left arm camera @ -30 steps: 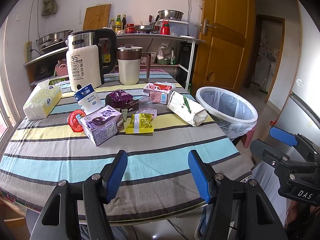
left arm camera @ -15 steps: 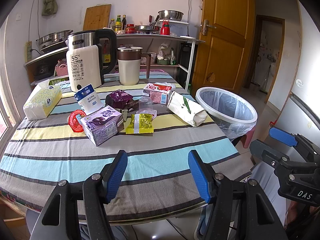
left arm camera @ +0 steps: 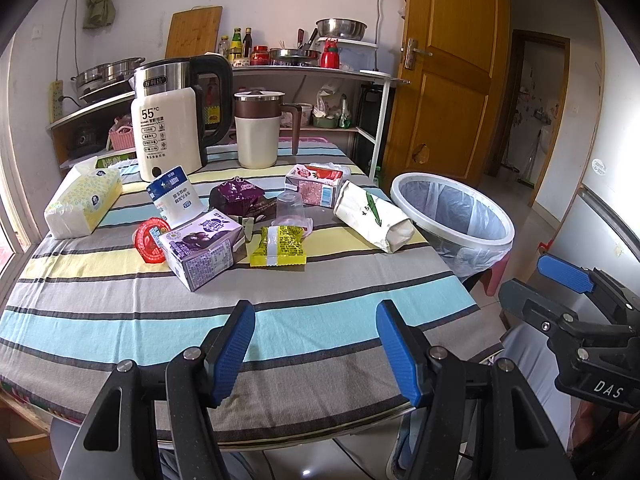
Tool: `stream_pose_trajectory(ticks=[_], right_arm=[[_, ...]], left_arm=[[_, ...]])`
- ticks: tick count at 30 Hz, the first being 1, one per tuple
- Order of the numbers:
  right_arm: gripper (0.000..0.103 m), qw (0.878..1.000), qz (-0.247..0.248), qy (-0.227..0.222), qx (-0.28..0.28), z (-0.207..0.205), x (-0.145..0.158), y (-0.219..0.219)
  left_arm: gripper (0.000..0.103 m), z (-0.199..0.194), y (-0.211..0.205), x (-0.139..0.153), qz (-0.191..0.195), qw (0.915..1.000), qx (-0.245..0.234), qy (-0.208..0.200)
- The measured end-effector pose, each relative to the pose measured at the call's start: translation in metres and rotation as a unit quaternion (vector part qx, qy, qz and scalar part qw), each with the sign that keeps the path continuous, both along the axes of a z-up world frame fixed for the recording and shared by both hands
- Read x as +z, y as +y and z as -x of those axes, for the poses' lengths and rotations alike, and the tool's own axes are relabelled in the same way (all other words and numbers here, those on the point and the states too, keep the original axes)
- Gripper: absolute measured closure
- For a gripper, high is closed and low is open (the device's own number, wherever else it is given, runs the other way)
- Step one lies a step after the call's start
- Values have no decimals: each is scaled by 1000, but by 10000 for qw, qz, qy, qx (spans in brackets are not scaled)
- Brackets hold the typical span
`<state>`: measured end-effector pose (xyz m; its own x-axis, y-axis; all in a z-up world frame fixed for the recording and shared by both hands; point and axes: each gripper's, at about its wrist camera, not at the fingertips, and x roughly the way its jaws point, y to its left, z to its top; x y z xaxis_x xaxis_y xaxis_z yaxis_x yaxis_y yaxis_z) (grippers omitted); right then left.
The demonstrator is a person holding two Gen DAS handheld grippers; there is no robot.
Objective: Collect trash
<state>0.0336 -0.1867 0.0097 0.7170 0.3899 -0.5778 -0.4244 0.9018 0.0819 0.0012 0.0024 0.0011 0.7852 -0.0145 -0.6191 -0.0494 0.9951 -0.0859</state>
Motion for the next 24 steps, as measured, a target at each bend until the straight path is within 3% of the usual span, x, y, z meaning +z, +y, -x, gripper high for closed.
stream_pose_trajectory(ticks=[24], right_arm=[[20,10000,4,21,22,0,-1,2]], left_arm=[[40,-3,0,-4,53,10000,23,47]])
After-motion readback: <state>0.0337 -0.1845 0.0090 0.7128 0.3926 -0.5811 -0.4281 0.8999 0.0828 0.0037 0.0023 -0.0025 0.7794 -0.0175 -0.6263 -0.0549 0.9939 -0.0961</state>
